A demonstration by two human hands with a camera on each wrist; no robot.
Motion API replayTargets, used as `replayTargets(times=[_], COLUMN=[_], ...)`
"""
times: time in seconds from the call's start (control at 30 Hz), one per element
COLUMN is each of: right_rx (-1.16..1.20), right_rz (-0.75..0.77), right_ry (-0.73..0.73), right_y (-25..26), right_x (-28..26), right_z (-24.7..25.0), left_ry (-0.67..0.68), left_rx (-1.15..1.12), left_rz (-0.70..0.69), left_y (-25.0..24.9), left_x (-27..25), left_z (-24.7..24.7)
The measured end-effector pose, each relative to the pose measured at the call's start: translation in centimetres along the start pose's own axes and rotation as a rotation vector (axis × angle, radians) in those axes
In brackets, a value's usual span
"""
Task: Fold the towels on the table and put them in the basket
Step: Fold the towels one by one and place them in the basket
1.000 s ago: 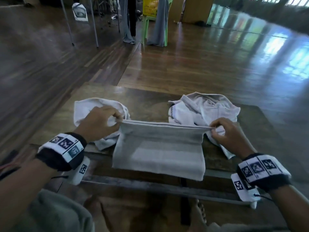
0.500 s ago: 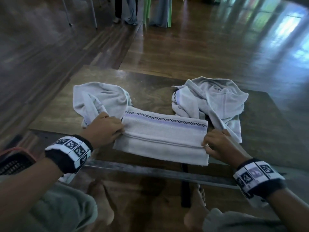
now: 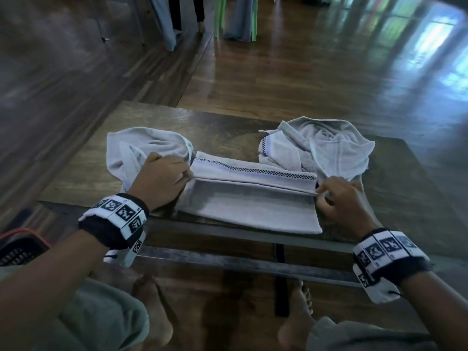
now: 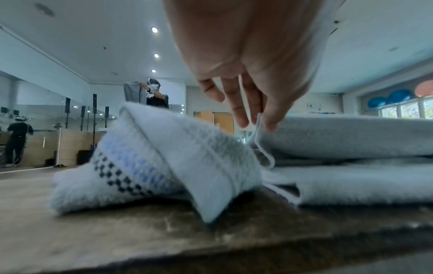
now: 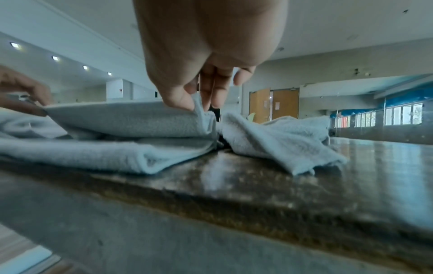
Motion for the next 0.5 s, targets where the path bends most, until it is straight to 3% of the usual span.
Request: replayTargets(times=[0.1,0.2,0.4,0.5], right_rx=[-0.020,-0.048,-0.118,-0.109], right_rz=[0.023,0.068,0.181,0.172], right_ry=[-0.122,-0.154,0.087,0.141], right_y=[0.4,1.2,2.5,2.2], right_x=[-1.5,-2.8,-4.3,-4.6], right_z=[2.1,2.9,-0.9,-2.1], left_ry=[-0.135,-0.156,0.032,0.064], left_rx=[0.025,0.053,0.038,0.054], left_rz=[-0.093,-0.138,-0.162,-0.163], left_y=[-0.6,-0.8,0.0,-0.3], left_x=[-1.2,-2.2,-3.8,-4.1], left_z=[1.6,1.6,-1.6,-2.3])
Point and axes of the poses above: each hand's wrist, its own x-axis towards the middle knuckle, its own z-axis out of the back of the hand, y = z × x, the point moved 5 cm from there along x, towards the middle knuckle, and after that the axes turned 14 degrees about y, right-handed, at the moved point
